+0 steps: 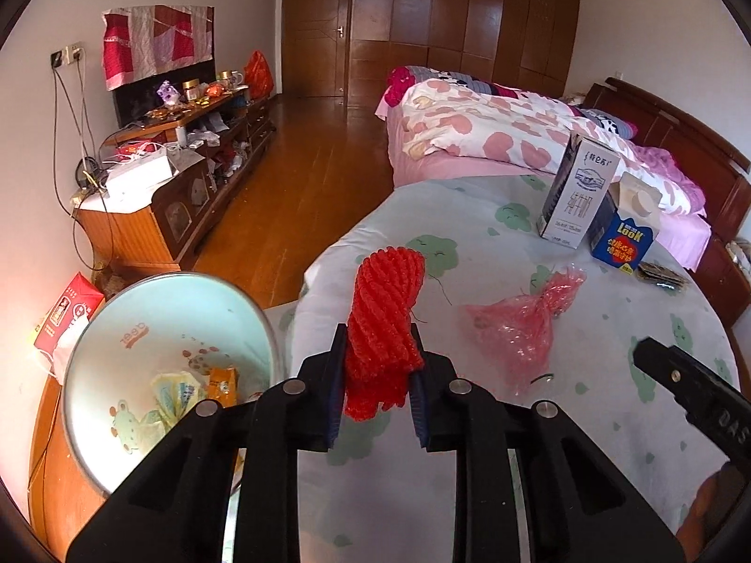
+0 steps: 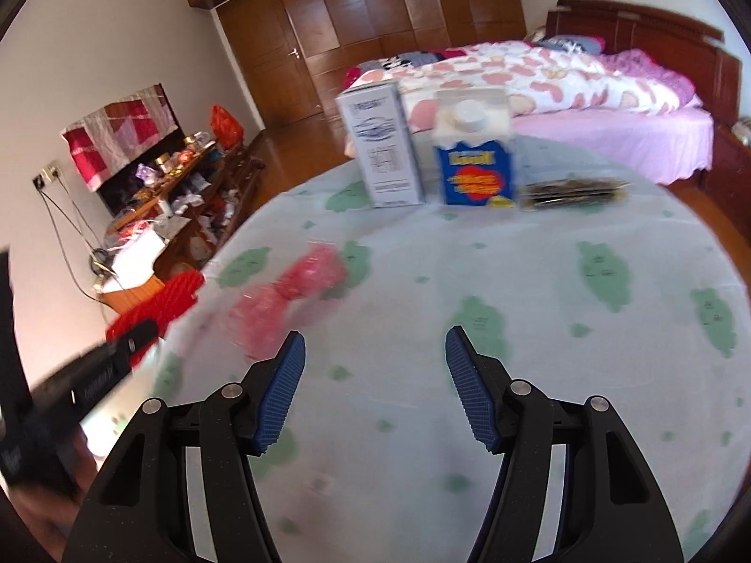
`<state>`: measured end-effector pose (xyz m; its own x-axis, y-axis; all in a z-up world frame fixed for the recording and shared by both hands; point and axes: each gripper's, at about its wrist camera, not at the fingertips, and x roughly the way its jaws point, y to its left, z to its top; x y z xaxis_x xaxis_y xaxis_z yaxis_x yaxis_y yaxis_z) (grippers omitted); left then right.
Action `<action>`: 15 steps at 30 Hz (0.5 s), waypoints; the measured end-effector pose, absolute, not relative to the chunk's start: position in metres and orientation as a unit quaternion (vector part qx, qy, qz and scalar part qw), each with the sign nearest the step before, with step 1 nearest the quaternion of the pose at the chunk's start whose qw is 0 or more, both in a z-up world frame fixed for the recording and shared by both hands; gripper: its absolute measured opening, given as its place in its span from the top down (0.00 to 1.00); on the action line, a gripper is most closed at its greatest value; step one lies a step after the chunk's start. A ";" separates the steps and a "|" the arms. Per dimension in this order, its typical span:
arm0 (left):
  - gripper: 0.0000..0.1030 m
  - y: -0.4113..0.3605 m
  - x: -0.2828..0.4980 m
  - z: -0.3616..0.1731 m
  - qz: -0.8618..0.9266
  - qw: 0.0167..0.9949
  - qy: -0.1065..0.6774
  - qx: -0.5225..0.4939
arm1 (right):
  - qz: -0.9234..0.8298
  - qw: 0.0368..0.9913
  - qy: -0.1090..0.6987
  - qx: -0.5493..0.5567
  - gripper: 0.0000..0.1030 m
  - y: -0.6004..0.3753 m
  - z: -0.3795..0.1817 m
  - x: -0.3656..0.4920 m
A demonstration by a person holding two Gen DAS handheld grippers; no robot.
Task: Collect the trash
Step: 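Grasp the pink plastic bag with the right tool while the left tool holds the red mesh bag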
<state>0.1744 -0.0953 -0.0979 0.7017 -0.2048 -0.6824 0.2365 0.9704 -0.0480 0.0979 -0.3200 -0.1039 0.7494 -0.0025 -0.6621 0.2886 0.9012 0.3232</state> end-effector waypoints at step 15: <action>0.78 -0.048 0.156 -0.089 -0.055 0.936 0.346 0.033 | -0.051 0.885 0.406 0.221 0.71 -0.266 -0.128 0.175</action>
<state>0.1556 -0.0482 -0.0888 0.7547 -0.0802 -0.6511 0.1264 0.9917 0.0243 0.1750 -0.2662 -0.1279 0.6648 0.0888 -0.7417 0.2705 0.8969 0.3498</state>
